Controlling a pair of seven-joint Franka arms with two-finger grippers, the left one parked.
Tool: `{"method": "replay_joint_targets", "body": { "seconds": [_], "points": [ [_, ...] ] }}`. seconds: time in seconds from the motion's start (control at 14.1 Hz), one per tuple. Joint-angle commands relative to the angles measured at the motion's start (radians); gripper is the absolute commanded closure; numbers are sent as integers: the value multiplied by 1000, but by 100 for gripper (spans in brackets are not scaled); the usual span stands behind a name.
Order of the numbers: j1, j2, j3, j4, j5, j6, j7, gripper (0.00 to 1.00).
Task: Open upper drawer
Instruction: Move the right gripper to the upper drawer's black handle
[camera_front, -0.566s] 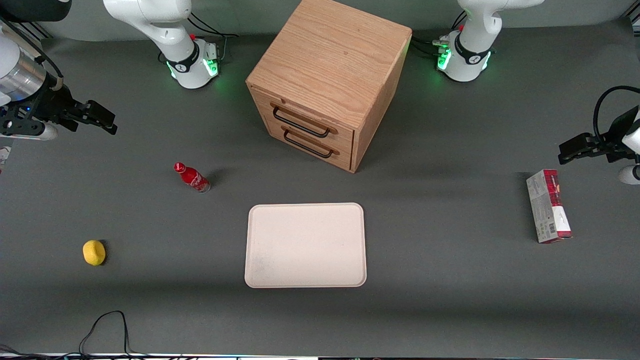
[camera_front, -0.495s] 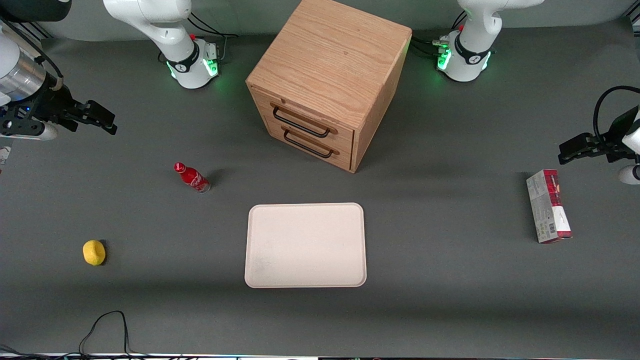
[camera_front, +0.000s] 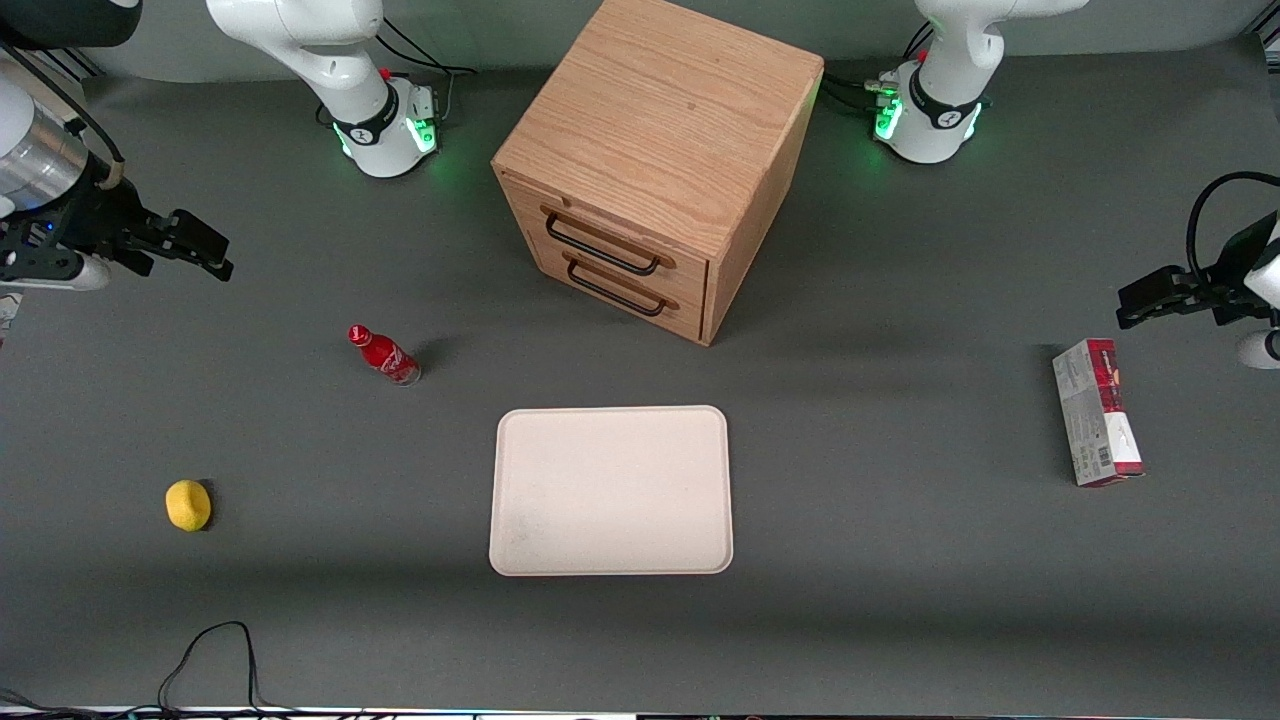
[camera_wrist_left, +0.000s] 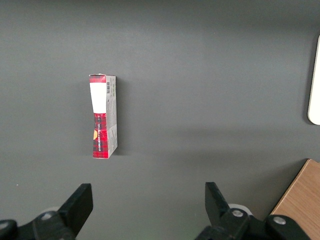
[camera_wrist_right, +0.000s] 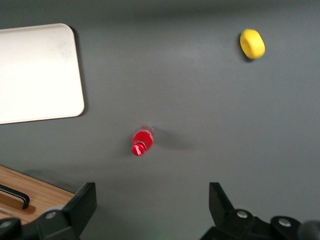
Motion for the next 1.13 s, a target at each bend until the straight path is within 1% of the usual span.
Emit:
{"method": "replay_joint_targets", "body": {
  "seconds": [0.0,0.14,0.21,0.35,0.49,0.57,0.64,0.71,0.78,0.85,1.06],
  "points": [
    [6,92,88,119,16,-7,0,0],
    [6,130,161,171,43,-22,-17,0],
    [6,148,200,191,47,-32,-29,0],
    [6,162,309,236,48,-52,-94,0],
    [6,172,418,253,50,-56,-106,0],
    [5,181,460,254,74,-58,-131,0],
    [5,188,481,253,143,-58,-178,0],
    [5,199,488,253,239,-58,-238,0],
    [6,211,489,248,313,-59,-287,0],
    [11,215,492,244,335,-59,-309,0],
    [22,262,564,219,331,-46,-333,0]
  ]
}}
